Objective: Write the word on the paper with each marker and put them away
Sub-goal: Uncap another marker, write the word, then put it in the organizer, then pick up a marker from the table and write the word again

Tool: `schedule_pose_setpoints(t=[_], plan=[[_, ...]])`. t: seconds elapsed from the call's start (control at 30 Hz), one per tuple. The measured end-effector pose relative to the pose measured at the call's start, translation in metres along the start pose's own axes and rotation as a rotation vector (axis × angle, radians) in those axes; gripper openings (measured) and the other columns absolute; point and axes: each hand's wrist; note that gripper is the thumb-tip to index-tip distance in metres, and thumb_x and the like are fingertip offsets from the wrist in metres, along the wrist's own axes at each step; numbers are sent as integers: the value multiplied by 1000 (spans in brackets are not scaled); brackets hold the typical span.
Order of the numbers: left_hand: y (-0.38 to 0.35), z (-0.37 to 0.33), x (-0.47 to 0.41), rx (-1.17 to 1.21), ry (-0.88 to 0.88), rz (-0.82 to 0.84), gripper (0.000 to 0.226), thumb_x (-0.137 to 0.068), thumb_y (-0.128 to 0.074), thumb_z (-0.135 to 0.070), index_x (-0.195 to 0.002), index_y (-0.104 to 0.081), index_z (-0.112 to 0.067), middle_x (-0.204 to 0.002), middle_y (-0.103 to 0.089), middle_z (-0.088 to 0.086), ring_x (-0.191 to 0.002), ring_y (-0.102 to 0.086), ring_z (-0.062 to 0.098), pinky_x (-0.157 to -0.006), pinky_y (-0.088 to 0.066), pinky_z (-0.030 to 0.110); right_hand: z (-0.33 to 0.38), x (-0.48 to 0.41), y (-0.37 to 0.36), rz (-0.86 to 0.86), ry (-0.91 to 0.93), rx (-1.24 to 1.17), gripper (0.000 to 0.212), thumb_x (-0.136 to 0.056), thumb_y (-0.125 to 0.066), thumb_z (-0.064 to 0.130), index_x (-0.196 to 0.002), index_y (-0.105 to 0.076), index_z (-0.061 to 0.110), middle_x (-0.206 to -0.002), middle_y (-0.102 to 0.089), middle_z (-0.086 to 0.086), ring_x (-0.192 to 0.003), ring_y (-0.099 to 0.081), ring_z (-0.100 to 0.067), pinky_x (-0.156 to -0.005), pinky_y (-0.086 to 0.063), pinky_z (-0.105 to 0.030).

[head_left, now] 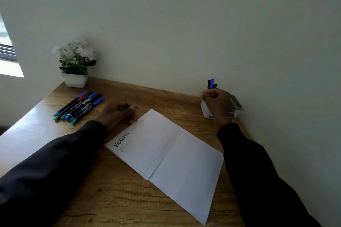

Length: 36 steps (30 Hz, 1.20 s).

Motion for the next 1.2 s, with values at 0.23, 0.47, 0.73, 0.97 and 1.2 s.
schedule_pose_setpoints(t=[0.23,0.47,0.73,0.97,1.2], plan=[[22,-2,27,98,-37,-57,16,-98,-54,-12,-103,-69,-9,-95,-70,13,-83,-67,21,-79,-56,36,18,57,-41,282,-53,-182,9,-84,-80,9,-85,-76,17,-86,-76,4,-78,-70,-5,-71,-55,-20],[56,5,62,83,-31,-104,18,-96,-56,-14,-107,-68,-6,-95,-74,12,-84,-71,24,-77,-59,35,36,104,-86,545,-65,-271,7,-87,-79,13,-92,-77,10,-91,-77,-3,-77,-70,-6,-67,-58,-21],[98,16,99,84,-24,-280,20,-96,-59,-18,-110,-70,-8,-95,-75,12,-84,-72,24,-76,-58,33,74,116,-139,660,170,-120,7,-85,-81,13,-90,-77,11,-86,-75,0,-73,-67,-4,-66,-51,-14],[119,32,114,164,-17,-306,23,-95,-62,-19,-111,-71,-6,-100,-73,19,-83,-70,25,-72,-56,29,109,130,-203,725,576,126,26,-89,-72,3,-114,-73,9,-115,-72,-8,-96,-63,-12,-89,-55,-26],[122,44,116,232,-73,-332,24,-93,-64,-14,-113,-69,-3,-96,-74,18,-80,-70,24,-74,-59,26,113,126,-233,839,825,357,31,-94,-62,-2,-122,-62,10,-129,-61,-11,-120,-56,-25,-92,-47,-30]])
Point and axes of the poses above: each hand's wrist, its own x-axis away from the middle knuckle, its own y-axis out of the back of the hand, z = x × y
